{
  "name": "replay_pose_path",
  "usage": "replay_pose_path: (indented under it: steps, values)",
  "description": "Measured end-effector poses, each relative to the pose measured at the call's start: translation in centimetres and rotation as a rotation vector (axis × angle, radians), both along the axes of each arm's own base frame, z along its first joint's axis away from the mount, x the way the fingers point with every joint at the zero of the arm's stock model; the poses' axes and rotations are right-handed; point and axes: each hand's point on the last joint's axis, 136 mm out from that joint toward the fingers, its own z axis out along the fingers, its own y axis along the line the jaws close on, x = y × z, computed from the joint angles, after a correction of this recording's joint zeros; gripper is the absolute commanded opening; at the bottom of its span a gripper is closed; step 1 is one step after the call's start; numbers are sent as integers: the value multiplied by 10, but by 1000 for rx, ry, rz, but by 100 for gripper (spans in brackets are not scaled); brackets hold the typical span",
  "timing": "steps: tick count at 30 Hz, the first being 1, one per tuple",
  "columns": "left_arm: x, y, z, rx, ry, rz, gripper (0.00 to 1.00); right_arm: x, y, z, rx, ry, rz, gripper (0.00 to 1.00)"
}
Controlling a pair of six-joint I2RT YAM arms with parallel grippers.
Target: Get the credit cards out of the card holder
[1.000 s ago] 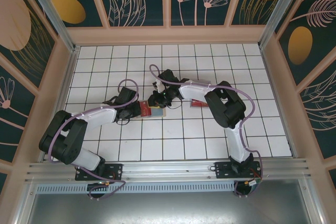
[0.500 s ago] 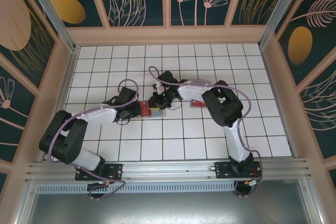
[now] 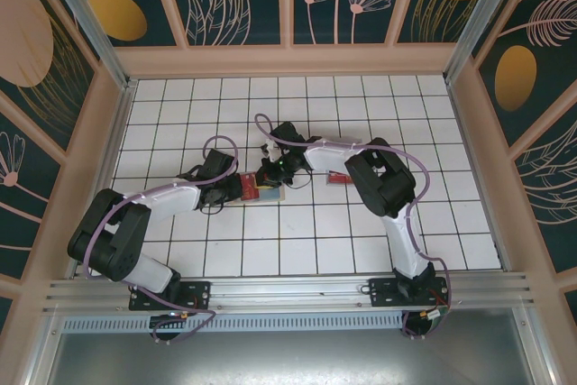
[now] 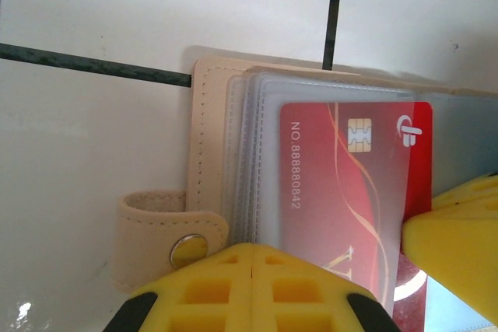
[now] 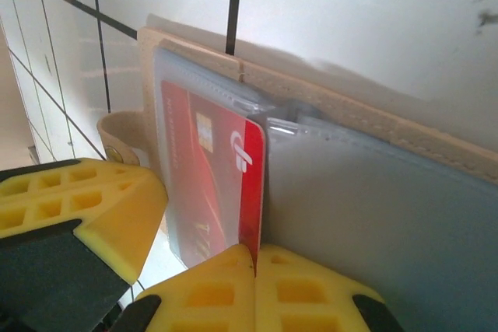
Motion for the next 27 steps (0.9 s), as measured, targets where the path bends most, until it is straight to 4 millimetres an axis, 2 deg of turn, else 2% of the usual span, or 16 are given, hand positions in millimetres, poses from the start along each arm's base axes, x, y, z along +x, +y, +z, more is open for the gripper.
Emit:
replay_pose_path:
  steps: [8, 16, 23, 27]
  values:
    - [0, 0, 0, 0, 1, -1, 1, 1, -5, -3, 24, 7, -14, 0]
    - [0, 0, 0, 0, 2, -1, 1, 2, -27, -1, 31, 21, -62, 0]
    - [1, -1, 0, 0, 1, -1, 2, 8, -44, 7, 32, 15, -97, 0]
    - [2, -1, 1, -1, 0, -1, 2, 12, -53, 20, 40, -5, -111, 0]
